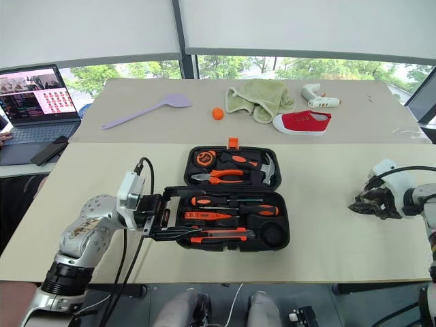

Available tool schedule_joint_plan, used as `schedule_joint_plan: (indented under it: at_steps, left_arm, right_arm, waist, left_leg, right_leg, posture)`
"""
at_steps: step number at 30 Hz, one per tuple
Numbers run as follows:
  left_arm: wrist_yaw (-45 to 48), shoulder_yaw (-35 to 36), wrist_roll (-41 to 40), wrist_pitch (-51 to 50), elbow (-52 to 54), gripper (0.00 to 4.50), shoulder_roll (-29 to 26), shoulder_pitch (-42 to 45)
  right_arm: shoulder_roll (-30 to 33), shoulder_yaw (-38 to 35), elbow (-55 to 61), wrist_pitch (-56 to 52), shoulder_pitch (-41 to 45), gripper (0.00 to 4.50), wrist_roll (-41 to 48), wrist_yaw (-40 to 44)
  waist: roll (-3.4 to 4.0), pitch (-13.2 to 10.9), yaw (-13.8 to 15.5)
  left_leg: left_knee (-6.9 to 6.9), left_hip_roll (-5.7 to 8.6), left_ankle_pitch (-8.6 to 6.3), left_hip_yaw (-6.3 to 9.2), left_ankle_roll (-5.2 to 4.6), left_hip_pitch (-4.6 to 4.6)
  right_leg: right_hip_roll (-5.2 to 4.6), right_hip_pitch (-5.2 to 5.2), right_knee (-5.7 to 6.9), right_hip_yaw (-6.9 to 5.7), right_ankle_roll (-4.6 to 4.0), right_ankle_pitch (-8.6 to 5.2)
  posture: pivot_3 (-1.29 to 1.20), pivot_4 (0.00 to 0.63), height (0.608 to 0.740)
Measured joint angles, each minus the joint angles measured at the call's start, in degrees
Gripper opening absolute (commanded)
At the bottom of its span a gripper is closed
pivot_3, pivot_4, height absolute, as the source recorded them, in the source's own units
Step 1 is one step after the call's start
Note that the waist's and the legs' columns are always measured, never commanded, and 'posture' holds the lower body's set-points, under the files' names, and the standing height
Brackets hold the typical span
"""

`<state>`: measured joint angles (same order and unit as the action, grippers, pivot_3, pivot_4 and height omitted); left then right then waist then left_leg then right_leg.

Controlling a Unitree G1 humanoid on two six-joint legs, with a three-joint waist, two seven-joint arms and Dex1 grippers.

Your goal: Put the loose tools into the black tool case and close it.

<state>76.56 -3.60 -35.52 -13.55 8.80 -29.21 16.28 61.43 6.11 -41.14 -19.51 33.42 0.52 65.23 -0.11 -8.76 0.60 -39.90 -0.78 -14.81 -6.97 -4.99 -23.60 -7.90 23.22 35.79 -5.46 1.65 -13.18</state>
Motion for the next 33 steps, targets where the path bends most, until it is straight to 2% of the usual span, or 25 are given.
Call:
schedule_joint_plan:
  at_steps: [2, 4, 5, 9, 11, 14, 17, 19, 23, 28, 29, 33]
  left_arm:
    - [0.0, 0.1, 0.0, 0.1, 0.4, 4.50, -0.5, -0.7]
    - [0.1, 0.2, 0.0, 0.2, 0.5, 4.50, -0.8, -0.9]
    - [0.1, 0.3, 0.0, 0.4, 0.5, 4.50, -0.8, -1.0]
    - [0.6, 0.4, 0.1, 1.1, 0.5, 4.50, -1.2, -1.2]
    - [1.0, 0.6, 0.2, 1.8, 0.3, 4.50, -1.4, -1.5]
    - [2.1, 1.3, 0.1, 3.4, 0.2, 4.50, -1.7, -2.0]
    - [3.6, 2.2, 0.2, 4.6, -0.3, 4.50, -2.9, -4.2]
    - [4.5, 2.5, 0.3, 5.1, -0.6, 4.50, -4.0, -5.3]
    - [5.2, 3.0, 1.2, 6.1, -0.8, 4.50, -5.2, -7.5]
    - [4.1, 4.3, 1.7, 6.2, -0.7, 4.50, -5.4, -9.2]
    - [3.9, 4.5, 1.8, 6.2, -0.7, 4.50, -5.4, -9.5]
    - [2.8, 4.5, 2.0, 6.2, -0.6, 4.50, -5.3, -9.6]
  right_arm:
    - [0.0, 0.8, -2.0, 0.3, 1.5, 1.09, -1.4, 0.7]
    - [0.0, 1.1, -3.6, 0.6, 2.3, 0.29, -2.2, 1.0]
    - [0.0, 1.1, -4.2, 1.0, 2.5, 0.08, -2.3, 1.0]
    - [-0.8, 0.1, -5.5, 5.4, 3.6, 0.08, -1.4, 2.6]
    - [-1.8, -1.8, -1.7, 6.0, 3.4, 0.08, 2.3, 7.0]
    - [-1.6, -3.7, 13.5, 1.8, 0.8, 0.08, 10.9, 16.4]
    - [0.1, -4.5, 35.3, -12.2, -4.1, 0.08, 20.7, 20.2]
    - [0.1, -4.1, 47.1, -20.6, -5.8, 0.08, 25.8, 19.5]
    - [-0.7, -1.3, 60.5, -29.3, -8.1, 0.08, 29.2, 14.5]
    - [2.2, 4.4, 63.7, -29.0, -14.7, 0.08, 24.5, 10.0]
    - [2.5, 4.5, 63.8, -28.0, -14.9, 0.08, 23.8, 9.6]
    - [2.2, 5.7, 63.7, -26.8, -15.0, 0.08, 22.3, 8.1]
  waist:
    - [0.00, 0.0, 0.0]
    - [0.00, 0.0, 0.0]
    - [0.00, 0.0, 0.0]
    - [0.01, 0.0, -0.4]
    - [0.06, 0.0, -0.7]
    - [0.16, -0.1, -1.1]
    - [0.16, -0.1, -1.0]
    - [0.15, -0.1, -0.8]
    - [0.09, -0.1, 0.0]
    - [0.06, -0.1, 0.7]
    - [0.06, -0.1, 0.5]
    - [0.01, -0.2, 0.5]
  left_leg:
    - [-0.01, 0.00, 0.00, 0.00, 0.00, 0.00]
    - [-0.02, 0.00, 0.00, 0.00, 0.01, 0.01]
    - [-0.01, 0.00, 0.00, 0.00, 0.01, 0.01]
    - [0.01, -0.01, 0.02, 0.00, 0.06, 0.02]
    - [0.03, -0.03, 0.05, 0.01, 0.10, 0.04]
    - [0.09, -0.08, 0.08, 0.08, 0.16, 0.09]
    - [0.10, -0.10, 0.07, 0.18, 0.16, 0.06]
    - [0.08, -0.09, -0.07, 0.23, 0.09, 0.04]
    - [0.03, -0.02, -0.39, 0.27, 0.44, 0.01]
    - [-0.10, 0.08, -0.35, 0.20, 0.32, -0.23]
    - [-0.10, 0.09, -0.15, 0.19, -0.03, -0.21]
    - [-0.10, 0.07, -0.14, 0.23, 0.00, -0.21]
  right_leg:
    - [-0.02, -0.02, 0.00, -0.01, 0.01, 0.00]
    - [-0.02, -0.03, 0.00, -0.02, 0.01, 0.01]
    - [-0.03, -0.02, 0.00, -0.01, 0.01, 0.00]
    - [-0.01, -0.01, 0.01, -0.01, 0.01, 0.00]
    - [0.01, 0.00, 0.02, 0.01, 0.01, 0.01]
    - [0.02, -0.02, 0.05, -0.03, 0.00, 0.00]
    - [-0.08, -0.02, 0.03, -0.12, -0.01, -0.01]
    - [-0.45, -0.01, 0.01, -0.17, -0.02, 0.00]
    - [-0.59, 0.05, -0.05, -0.21, -0.02, 0.01]
    - [-0.53, 0.15, -0.07, -0.26, 0.07, 0.05]
    - [-0.50, 0.14, -0.06, -0.23, 0.08, 0.06]
    - [-0.46, 0.13, -0.06, -0.28, 0.08, 0.05]
  posture:
    - [0.00, 0.150, 0.740]
    - [0.00, 0.150, 0.740]
    - [0.00, 0.150, 0.740]
    - [0.00, 0.150, 0.740]
    - [0.00, 0.150, 0.740]
    - [0.00, 0.150, 0.740]
    - [0.00, 0.150, 0.740]
    - [0.00, 0.150, 0.740]
    - [0.00, 0.150, 0.740]
    - [0.00, 0.150, 0.740]
    - [0.00, 0.150, 0.740]
    - [0.00, 0.150, 0.740]
